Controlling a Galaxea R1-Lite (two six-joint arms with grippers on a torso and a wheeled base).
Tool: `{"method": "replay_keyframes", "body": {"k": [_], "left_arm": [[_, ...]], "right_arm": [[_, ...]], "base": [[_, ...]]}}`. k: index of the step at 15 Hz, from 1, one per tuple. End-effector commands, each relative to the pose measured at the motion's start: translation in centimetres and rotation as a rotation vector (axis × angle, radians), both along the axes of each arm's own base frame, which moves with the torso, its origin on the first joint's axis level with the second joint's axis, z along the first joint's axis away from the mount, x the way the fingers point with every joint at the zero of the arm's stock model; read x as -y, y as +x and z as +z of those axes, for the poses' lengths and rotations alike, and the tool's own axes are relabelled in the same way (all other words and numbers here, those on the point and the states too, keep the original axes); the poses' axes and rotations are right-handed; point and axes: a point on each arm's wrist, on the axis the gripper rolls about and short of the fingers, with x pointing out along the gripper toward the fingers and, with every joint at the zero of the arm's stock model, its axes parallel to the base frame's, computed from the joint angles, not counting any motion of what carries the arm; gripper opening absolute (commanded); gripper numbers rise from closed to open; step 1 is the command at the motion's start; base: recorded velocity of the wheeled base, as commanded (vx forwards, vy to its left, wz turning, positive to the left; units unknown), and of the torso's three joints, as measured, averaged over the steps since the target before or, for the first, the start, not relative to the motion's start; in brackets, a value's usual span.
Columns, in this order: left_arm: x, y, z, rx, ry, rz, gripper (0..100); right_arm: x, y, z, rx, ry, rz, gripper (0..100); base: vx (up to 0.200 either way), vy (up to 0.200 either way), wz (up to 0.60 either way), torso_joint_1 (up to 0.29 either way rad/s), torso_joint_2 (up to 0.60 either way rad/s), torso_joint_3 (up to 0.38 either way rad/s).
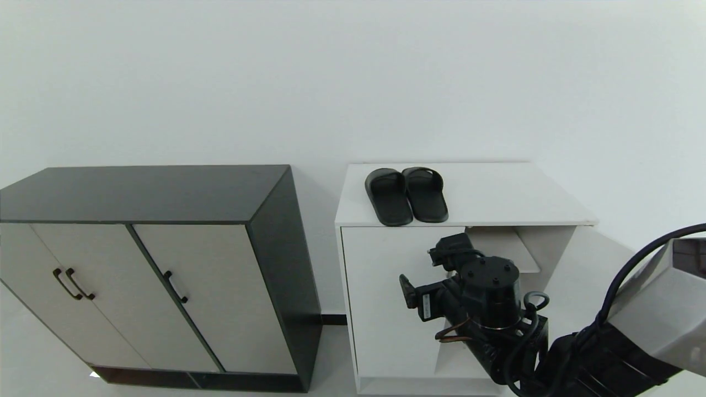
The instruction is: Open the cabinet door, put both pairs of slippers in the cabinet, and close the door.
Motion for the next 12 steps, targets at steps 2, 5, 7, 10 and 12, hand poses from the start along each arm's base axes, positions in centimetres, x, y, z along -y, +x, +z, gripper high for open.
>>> {"method": "replay_keyframes", "body": {"k": [2,5,7,10,12], "left_arm": [[0.0,0.0,0.0,0.0,0.002,0.0,0],[0.0,0.0,0.0,0.0,0.002,0.0,0],[0.0,0.0,0.0,0.0,0.002,0.0,0],[0.0,0.0,0.0,0.001,0.003,0.0,0],[0.0,0.0,0.0,0.001,0.003,0.0,0]], "right_arm": [[0.1,0.0,-0.1,0.004,-0.024,0.001,100],[0.3,-0.1,0.5,0.06,-0.042,0.012,100],[0.2,0.2,2.9,0.075,-0.036,0.006,100],[-0.8,1.4,6.9,-0.055,0.006,-0.03,100],[-1.4,2.0,9.5,-0.142,0.052,-0.069,100]], "base": [[0.0,0.0,0.0,0.268,-0.6,-0.322],[0.0,0.0,0.0,0.069,-0.17,-0.087],[0.0,0.0,0.0,0.0,0.0,0.0],[0.0,0.0,0.0,0.0,0.0,0.0],[0.0,0.0,0.0,0.0,0.0,0.0]]}}
